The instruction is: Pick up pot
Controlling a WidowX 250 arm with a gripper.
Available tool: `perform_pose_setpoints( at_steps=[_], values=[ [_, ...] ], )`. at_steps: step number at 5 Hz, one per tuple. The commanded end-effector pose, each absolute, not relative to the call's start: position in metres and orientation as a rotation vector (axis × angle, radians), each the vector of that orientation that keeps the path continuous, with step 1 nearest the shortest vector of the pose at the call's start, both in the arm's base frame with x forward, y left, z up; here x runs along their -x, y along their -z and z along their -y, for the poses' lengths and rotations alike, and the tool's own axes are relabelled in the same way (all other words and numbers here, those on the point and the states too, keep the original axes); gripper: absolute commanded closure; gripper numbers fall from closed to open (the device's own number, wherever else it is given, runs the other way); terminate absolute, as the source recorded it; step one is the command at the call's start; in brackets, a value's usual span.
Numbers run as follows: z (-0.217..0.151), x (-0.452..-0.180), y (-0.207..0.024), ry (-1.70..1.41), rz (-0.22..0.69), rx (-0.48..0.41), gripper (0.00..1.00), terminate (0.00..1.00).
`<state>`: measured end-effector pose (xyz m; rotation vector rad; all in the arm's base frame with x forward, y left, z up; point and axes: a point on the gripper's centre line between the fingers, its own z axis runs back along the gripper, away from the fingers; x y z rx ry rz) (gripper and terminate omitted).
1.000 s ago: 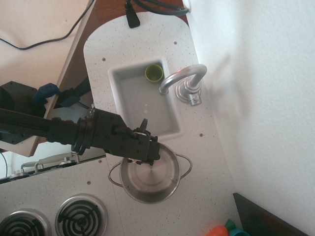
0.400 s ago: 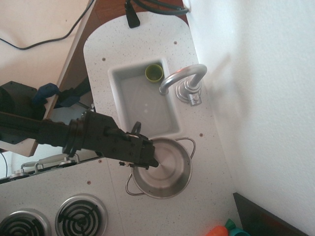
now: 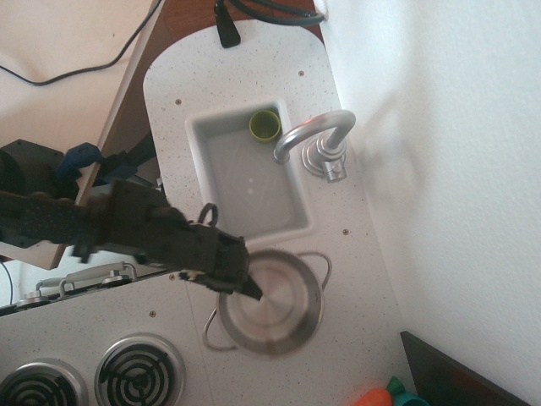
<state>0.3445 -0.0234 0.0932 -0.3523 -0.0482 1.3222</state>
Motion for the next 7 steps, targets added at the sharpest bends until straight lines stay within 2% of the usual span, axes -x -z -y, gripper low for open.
perform_pose_setpoints(
  at_steps=[1, 3, 4, 7],
  values=[
    [0.039, -0.350, -0.146, -1.226, 0.191, 0.481, 1.00, 0.00],
    [0.040, -0.347, -0.146, -1.232, 0.189, 0.470, 1.00, 0.00],
    [0.041, -0.343, -0.157, -1.220, 0.215, 0.505, 1.00, 0.00],
    [0.046, -0.340, -0.154, -1.224, 0.205, 0.483, 1.00, 0.00]
  ],
)
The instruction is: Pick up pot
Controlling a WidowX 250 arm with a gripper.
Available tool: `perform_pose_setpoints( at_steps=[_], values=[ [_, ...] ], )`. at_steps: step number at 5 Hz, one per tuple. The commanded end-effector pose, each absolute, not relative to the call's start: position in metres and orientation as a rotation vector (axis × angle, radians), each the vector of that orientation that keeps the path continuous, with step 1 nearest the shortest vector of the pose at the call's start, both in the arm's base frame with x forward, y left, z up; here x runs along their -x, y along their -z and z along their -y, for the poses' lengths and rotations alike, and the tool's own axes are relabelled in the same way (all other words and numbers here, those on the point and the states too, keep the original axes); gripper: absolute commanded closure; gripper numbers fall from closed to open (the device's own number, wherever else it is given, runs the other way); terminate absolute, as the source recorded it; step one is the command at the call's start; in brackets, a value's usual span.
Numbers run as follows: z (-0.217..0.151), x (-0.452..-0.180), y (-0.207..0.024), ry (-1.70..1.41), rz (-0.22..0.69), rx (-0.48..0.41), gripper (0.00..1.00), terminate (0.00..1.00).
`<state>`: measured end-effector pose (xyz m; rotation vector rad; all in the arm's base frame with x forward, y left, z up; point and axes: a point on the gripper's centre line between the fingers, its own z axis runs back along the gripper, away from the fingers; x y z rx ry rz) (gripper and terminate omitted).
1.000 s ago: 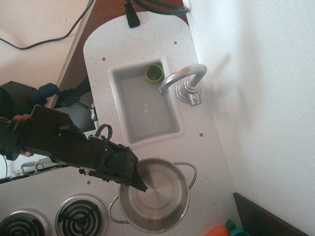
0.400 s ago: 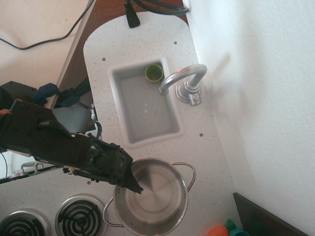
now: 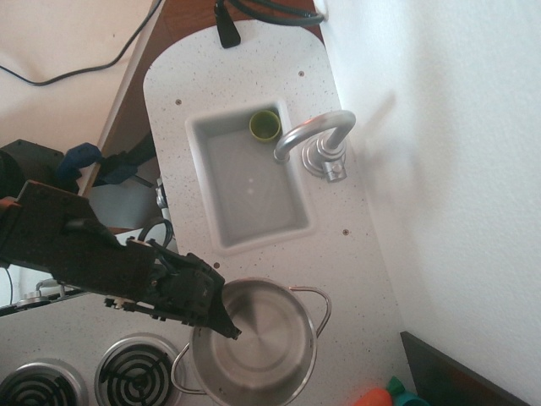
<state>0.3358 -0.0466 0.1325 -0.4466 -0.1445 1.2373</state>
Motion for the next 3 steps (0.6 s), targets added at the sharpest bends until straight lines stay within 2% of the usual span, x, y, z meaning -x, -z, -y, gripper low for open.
perform_pose_setpoints(
  at_steps=[1, 3],
  values=[
    [0.0413, -0.3439, -0.1552, -1.233, 0.201, 0.481, 1.00, 0.00],
    [0.0433, -0.3442, -0.1519, -1.236, 0.195, 0.474, 1.00, 0.00]
  ],
)
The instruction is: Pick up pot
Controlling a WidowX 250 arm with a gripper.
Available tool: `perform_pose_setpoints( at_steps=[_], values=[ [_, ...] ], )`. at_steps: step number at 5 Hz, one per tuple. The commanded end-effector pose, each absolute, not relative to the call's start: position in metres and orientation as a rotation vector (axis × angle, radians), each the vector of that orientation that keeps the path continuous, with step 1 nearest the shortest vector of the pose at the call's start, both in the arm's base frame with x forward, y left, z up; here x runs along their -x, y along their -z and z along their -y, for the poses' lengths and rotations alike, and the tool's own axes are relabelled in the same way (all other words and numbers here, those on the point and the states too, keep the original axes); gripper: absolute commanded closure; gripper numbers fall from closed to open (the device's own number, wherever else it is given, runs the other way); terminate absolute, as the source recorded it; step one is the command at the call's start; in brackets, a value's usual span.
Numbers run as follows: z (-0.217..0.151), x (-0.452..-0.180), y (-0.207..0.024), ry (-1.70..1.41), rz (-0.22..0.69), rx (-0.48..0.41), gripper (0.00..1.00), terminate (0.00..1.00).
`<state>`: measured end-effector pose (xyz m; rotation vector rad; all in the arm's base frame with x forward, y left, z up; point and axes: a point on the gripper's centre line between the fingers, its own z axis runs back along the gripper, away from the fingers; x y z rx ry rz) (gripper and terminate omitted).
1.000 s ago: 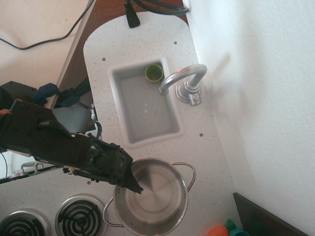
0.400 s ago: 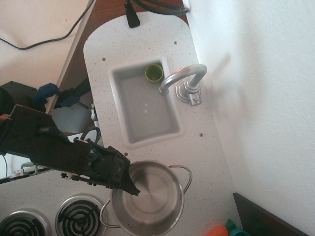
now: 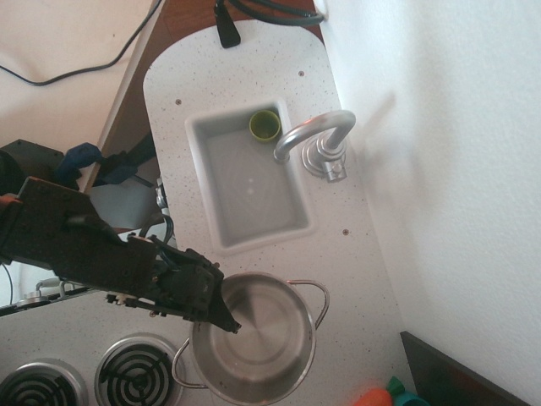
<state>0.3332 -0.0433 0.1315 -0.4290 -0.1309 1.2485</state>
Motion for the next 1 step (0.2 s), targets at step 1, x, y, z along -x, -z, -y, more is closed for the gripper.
perform_pose_setpoints(
  at_steps=[1],
  values=[
    [0.0441, -0.3461, -0.1510, -1.242, 0.194, 0.471, 1.00, 1.00]
  ],
)
